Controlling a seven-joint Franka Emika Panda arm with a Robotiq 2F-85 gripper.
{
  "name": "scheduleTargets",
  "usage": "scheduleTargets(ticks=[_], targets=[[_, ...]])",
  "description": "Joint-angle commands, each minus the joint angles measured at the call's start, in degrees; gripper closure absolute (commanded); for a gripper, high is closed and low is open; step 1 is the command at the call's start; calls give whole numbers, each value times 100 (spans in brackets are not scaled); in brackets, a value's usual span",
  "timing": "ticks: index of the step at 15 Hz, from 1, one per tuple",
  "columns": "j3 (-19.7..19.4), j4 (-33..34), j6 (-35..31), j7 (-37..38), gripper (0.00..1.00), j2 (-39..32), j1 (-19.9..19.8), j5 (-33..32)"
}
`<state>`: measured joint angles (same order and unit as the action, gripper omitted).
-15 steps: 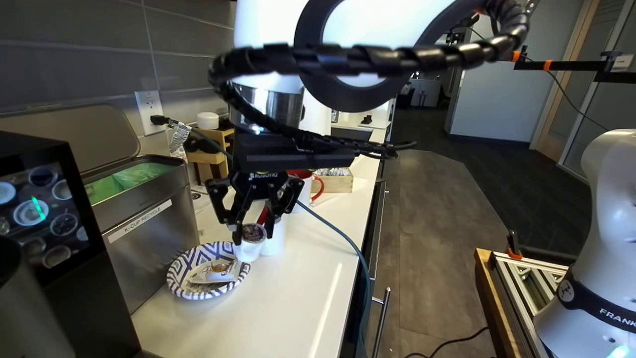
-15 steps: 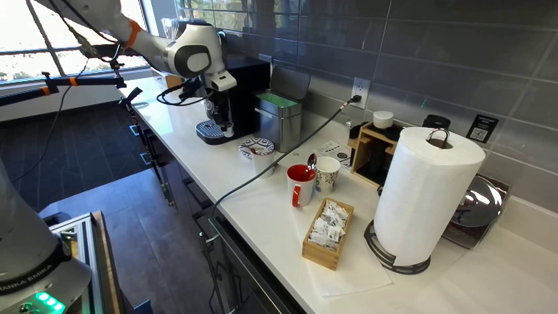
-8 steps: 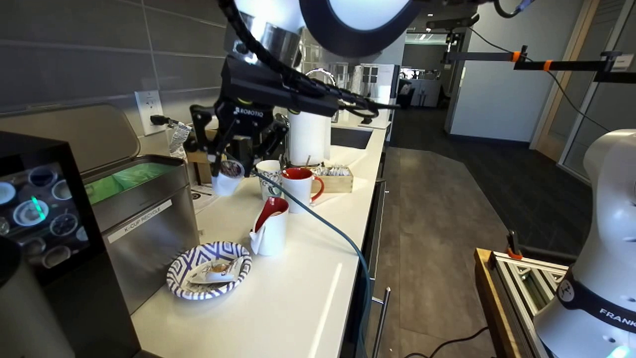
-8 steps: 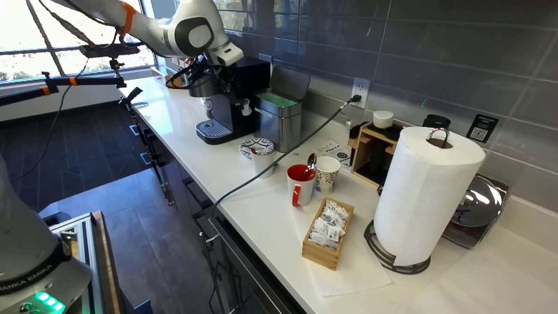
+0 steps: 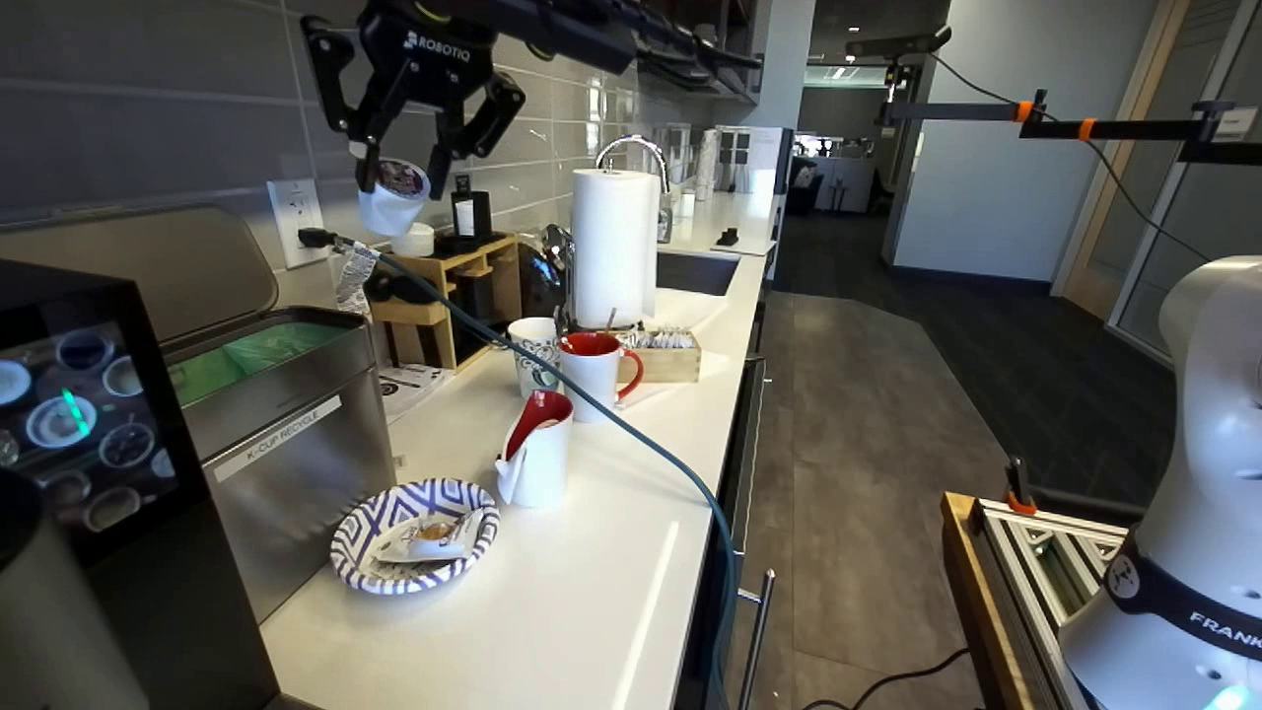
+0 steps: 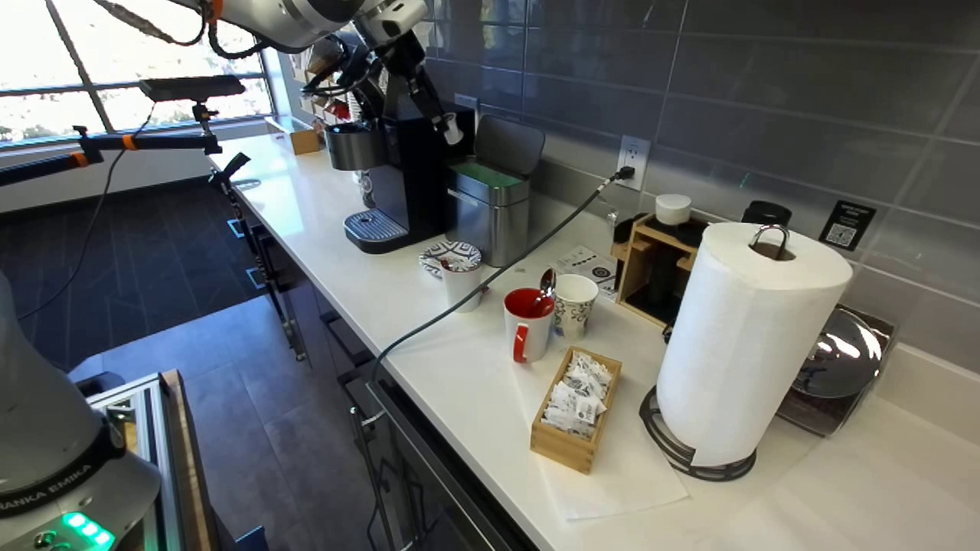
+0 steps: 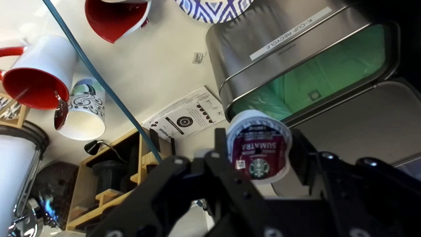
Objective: Pick up the white container and put it in the silver bin
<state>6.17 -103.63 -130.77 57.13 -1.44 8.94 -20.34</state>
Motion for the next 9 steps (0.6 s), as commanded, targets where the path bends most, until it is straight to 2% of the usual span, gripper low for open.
scheduleTargets(ticks=[1,5,6,9], targets=[[38,119,77,-6,52,-50,-11,-8],[26,192,86,-7,52,-160,7,-30],[25,193,86,-7,77,-166,7,-34],[20,222,-766,-76,77,-422,26,-306]])
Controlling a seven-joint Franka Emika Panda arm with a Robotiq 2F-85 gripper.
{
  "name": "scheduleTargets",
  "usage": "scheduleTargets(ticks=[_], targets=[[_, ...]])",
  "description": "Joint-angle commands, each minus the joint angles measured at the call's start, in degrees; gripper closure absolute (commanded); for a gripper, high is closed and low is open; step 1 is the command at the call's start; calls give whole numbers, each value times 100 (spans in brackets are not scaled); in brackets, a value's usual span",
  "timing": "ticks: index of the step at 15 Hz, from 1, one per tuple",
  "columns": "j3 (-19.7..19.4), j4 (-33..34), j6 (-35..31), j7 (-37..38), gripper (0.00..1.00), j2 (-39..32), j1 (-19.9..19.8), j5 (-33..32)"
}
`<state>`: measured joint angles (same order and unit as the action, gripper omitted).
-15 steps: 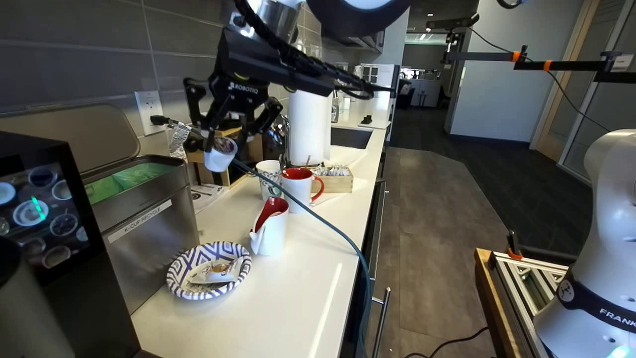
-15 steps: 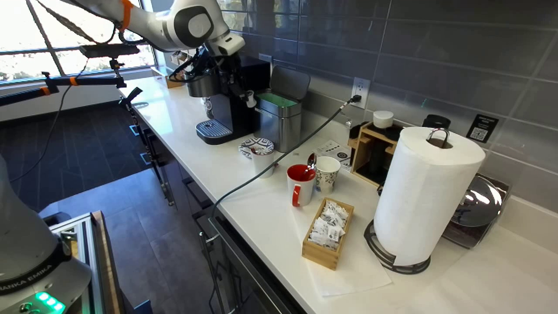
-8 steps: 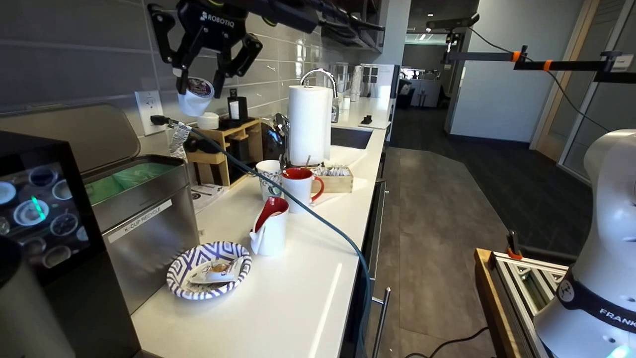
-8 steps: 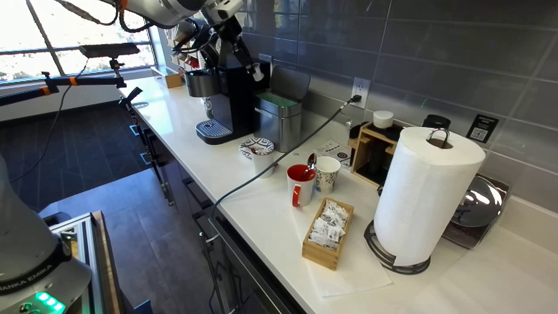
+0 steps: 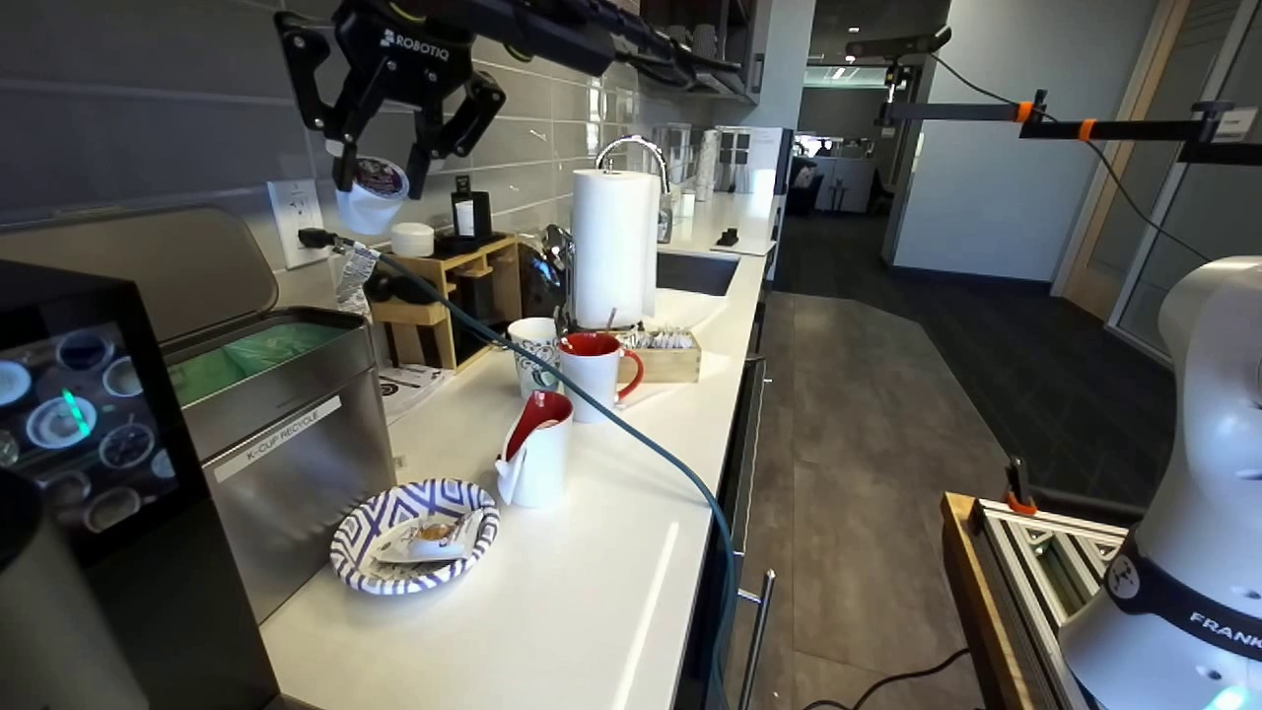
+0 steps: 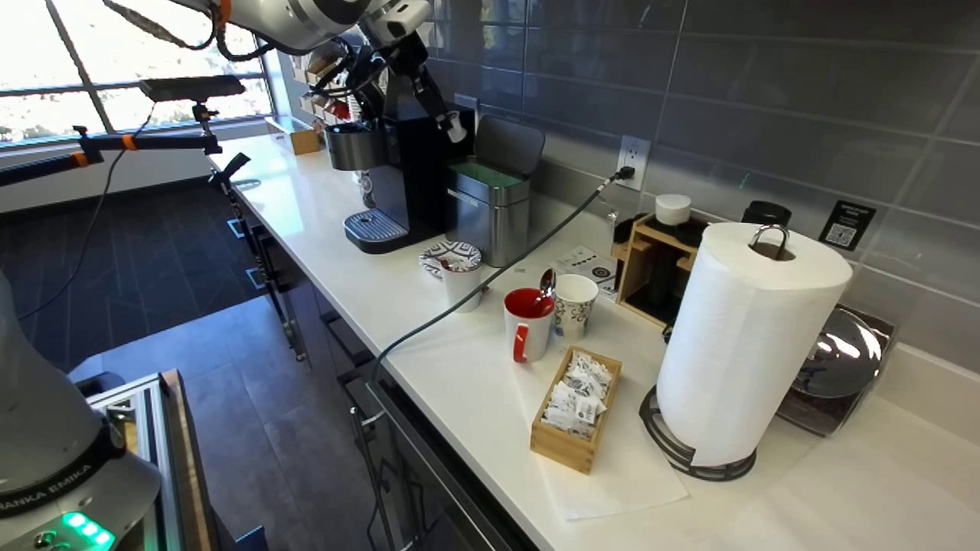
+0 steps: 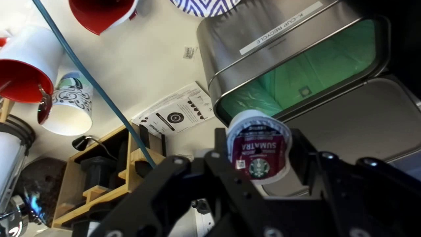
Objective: Pick up the white container and put it in the silver bin
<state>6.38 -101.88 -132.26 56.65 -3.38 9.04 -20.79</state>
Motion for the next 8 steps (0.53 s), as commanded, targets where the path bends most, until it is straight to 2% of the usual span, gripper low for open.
scheduleTargets(ticks=[1,4,8], targets=[[-18,37,-897,-93,77,-311,20,-348],[-88,90,-1410,-240,77,-579,63,-432],[-231,457,-1480,-392,77,-1032,194,-469]])
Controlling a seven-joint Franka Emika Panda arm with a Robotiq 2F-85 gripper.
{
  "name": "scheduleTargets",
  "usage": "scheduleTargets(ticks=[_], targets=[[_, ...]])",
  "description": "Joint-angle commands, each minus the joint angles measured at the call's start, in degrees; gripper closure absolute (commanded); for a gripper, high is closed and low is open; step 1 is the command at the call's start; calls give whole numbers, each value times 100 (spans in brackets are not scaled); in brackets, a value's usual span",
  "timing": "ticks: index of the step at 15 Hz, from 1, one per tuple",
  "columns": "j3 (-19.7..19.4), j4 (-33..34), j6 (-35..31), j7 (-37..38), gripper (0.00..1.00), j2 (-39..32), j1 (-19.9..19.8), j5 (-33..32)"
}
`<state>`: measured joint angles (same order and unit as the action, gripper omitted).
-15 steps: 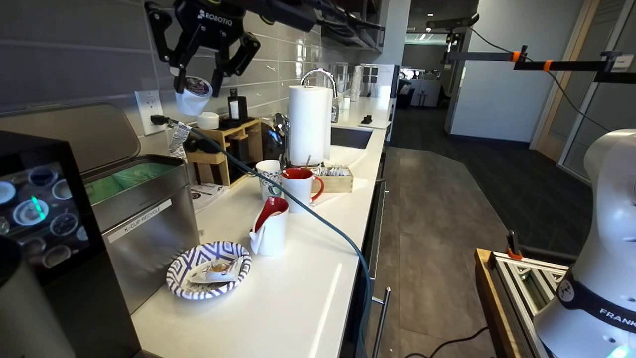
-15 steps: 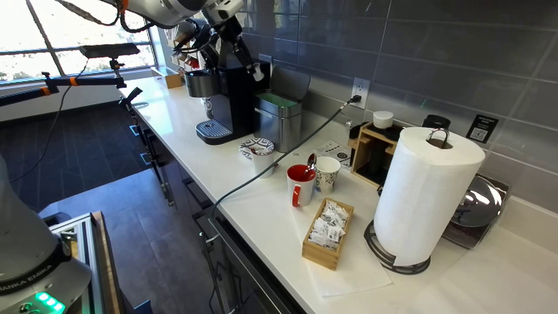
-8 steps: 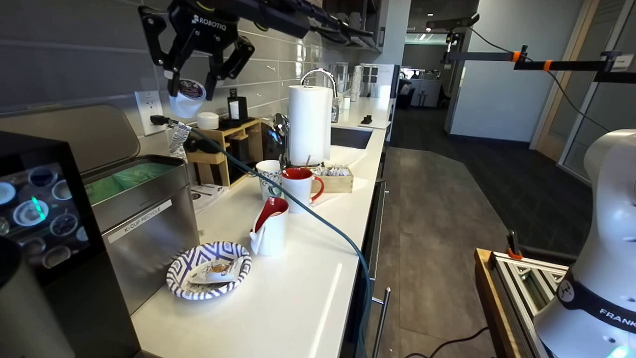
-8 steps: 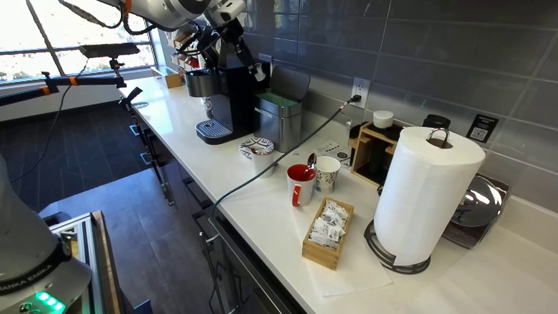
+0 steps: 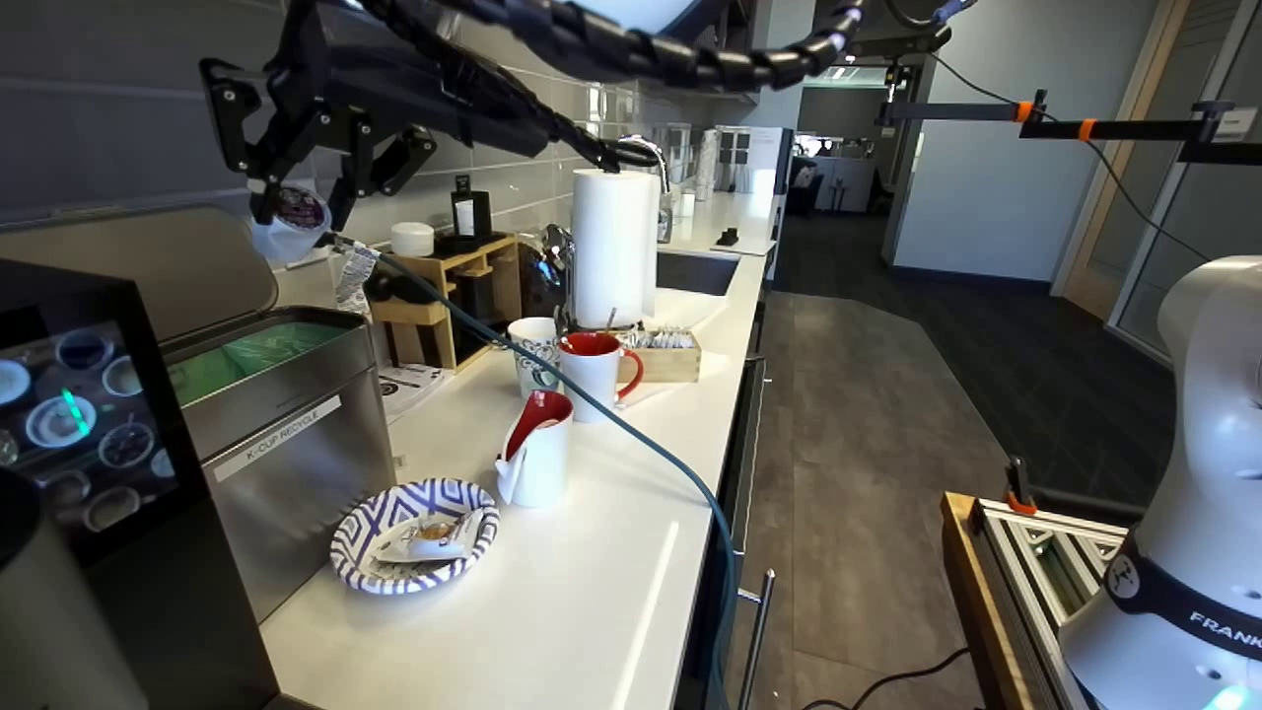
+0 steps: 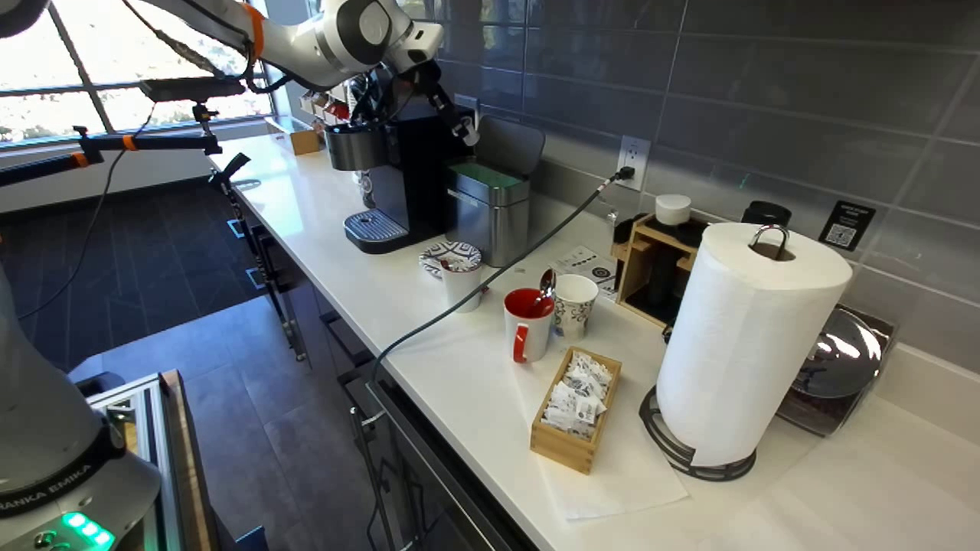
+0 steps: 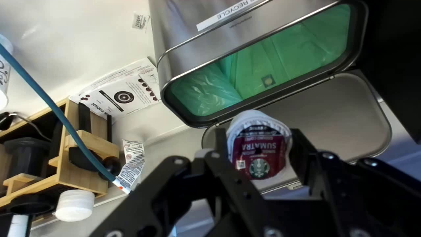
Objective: Pick up the white container and put it in the silver bin
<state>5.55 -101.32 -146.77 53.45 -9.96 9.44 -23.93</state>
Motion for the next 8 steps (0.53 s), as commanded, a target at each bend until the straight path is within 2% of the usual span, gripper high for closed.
scheduleTargets(ticks=[1,8], targets=[[-169,567,13,-187,77,-513,189,-116],[-304,1549,471,-933,77,-1246,403,241]])
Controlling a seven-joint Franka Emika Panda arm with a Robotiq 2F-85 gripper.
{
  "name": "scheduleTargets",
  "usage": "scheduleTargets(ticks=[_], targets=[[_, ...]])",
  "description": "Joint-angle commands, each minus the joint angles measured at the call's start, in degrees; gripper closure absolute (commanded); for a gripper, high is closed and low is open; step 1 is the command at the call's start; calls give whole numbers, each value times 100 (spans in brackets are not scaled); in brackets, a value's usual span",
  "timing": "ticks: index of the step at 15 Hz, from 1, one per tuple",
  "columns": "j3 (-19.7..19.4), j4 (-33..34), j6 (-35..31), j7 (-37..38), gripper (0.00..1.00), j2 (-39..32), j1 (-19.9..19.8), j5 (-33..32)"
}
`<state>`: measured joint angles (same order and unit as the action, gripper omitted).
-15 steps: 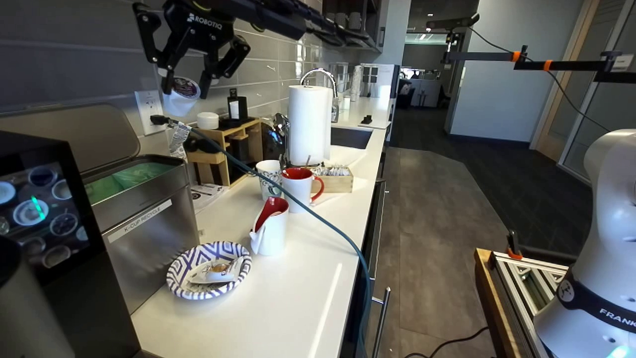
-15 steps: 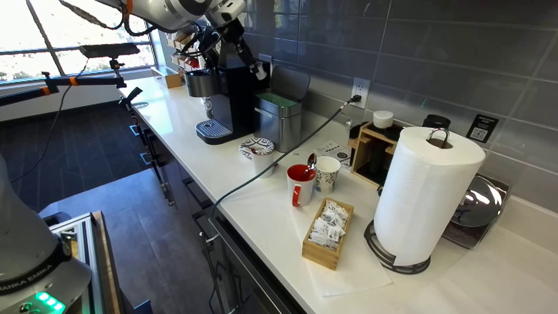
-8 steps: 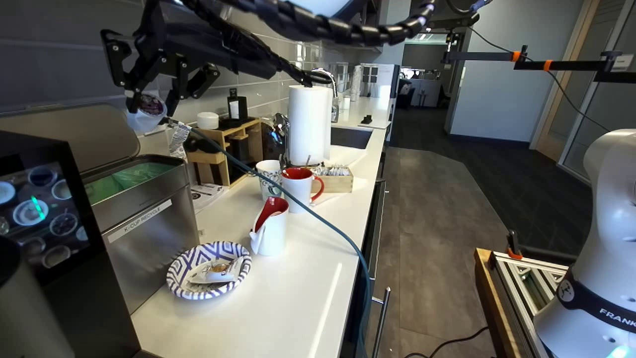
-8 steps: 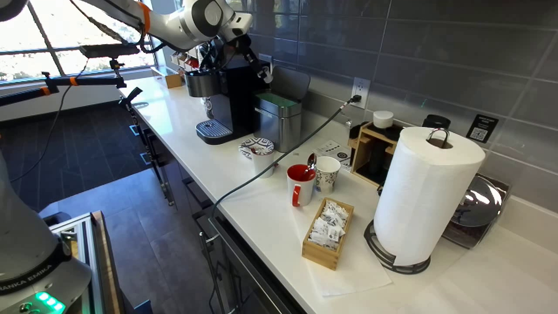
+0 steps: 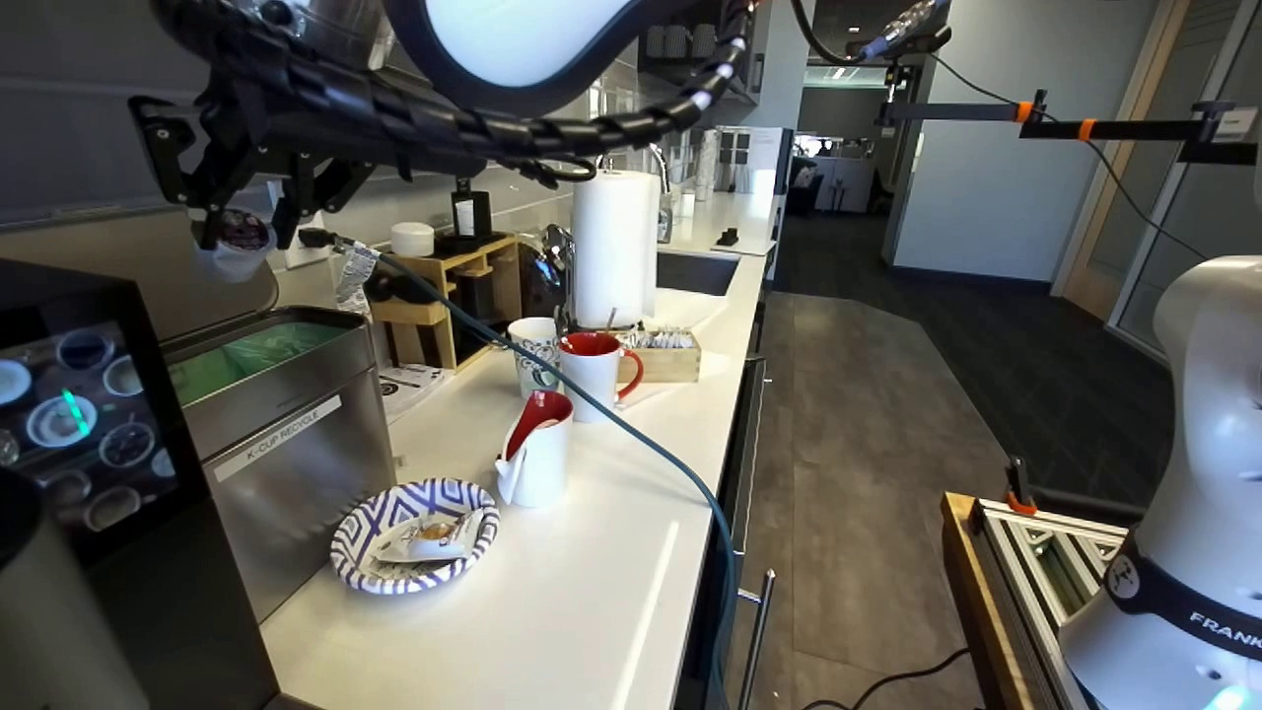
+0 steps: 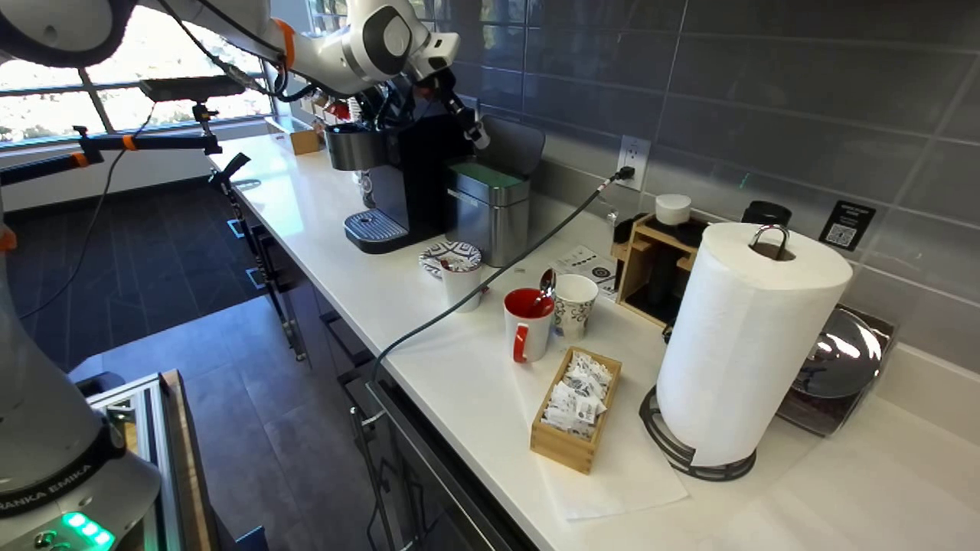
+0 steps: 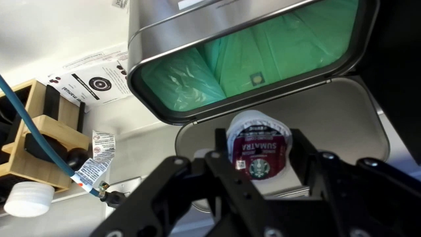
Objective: Pick up the white container and put it in the silver bin
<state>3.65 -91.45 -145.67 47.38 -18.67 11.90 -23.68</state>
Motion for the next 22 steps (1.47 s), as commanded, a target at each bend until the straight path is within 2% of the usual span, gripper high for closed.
scheduleTargets(ticks=[1,4,11,12,13,17,21,22], targets=[[-129,682,444,-395,77,-460,173,279],[-104,1060,912,-662,77,-682,175,644],[-221,1755,1452,-859,77,-1051,253,927],[-216,1817,1508,-890,38,-1088,248,985],[-223,1881,1563,-897,26,-1115,252,1019],[-246,2079,1681,-969,0,-1230,252,1139],[-251,2053,1723,-1032,0,-1156,249,1185],[-225,1948,1601,-1244,0,-1084,245,1129]])
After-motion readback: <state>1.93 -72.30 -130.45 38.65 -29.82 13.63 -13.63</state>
